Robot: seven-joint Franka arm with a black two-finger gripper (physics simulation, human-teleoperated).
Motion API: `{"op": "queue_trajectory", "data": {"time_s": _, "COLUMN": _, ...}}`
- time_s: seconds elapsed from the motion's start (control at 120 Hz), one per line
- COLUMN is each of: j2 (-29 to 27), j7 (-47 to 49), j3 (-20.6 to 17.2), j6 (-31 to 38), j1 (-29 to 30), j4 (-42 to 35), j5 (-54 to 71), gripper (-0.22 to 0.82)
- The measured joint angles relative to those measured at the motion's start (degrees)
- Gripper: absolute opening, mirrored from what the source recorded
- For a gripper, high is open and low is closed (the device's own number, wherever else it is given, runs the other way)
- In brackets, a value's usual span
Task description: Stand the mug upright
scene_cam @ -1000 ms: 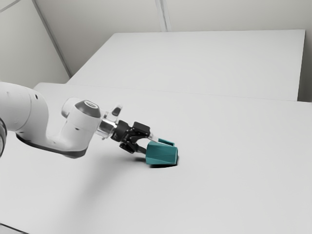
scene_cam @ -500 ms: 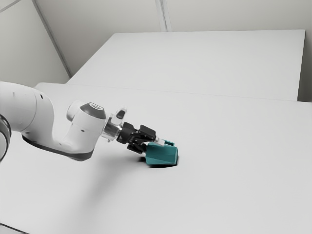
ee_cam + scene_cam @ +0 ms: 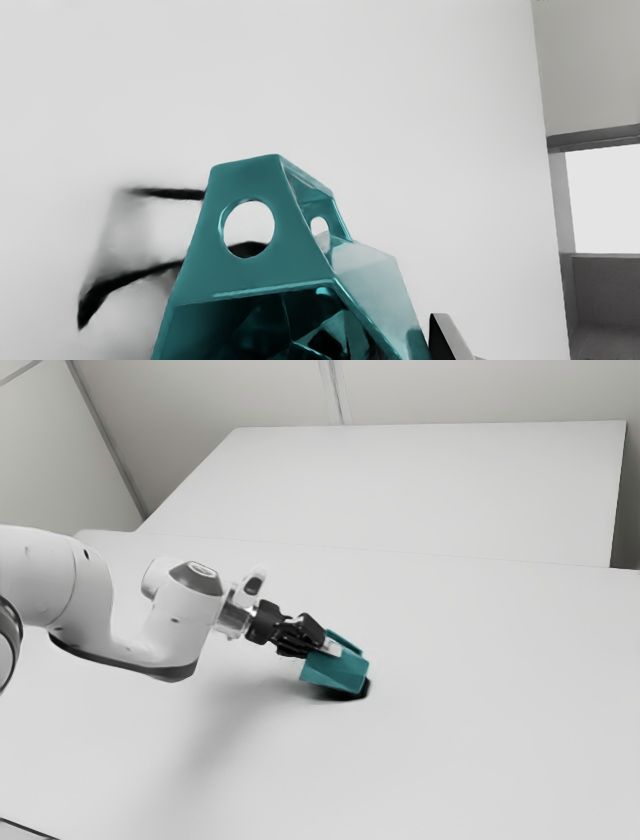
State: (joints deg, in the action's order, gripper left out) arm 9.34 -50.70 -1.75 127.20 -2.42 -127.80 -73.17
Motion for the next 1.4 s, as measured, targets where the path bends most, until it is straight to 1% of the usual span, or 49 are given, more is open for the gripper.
{"op": "queue_trajectory", "data": {"time_s": 0.175, "j2": -1.5, "j7": 0.1, "j3": -0.8, "j6": 0.1, "j1": -0.1, "j4": 2.1, "j5": 2.5, "gripper": -0.15}}
{"op": "queue_trajectory", "data": {"time_s": 0.325, "j2": -3.5, "j7": 2.4, "j3": -0.8, "j6": -0.6, "j1": 0.0, "j4": 4.9, "j5": 12.3, "gripper": -0.17}}
{"op": "queue_trajectory", "data": {"time_s": 0.483, "j2": -5.2, "j7": 5.8, "j3": 0.1, "j6": -2.9, "j1": -0.1, "j4": 6.8, "j5": 24.2, "gripper": -0.18}}
{"op": "queue_trajectory", "data": {"time_s": 0.733, "j2": -6.1, "j7": 12.2, "j3": 2.1, "j6": -7.9, "j1": 0.1, "j4": 9.9, "j5": 43.6, "gripper": -0.18}}
{"op": "queue_trajectory", "data": {"time_s": 0.867, "j2": -6.1, "j7": 15.9, "j3": 2.4, "j6": -10.1, "j1": 0.4, "j4": 10.9, "j5": 53.3, "gripper": -0.18}}
{"op": "queue_trajectory", "data": {"time_s": 1.242, "j2": -6.3, "j7": 25.1, "j3": 2.4, "j6": -13.8, "j1": -0.1, "j4": 11.7, "j5": 72.2, "gripper": -0.18}}
{"op": "queue_trajectory", "data": {"time_s": 1.4, "j2": -6.0, "j7": 28.9, "j3": 2.3, "j6": -13.7, "j1": 0.1, "j4": 11.6, "j5": 77.7, "gripper": -0.18}}
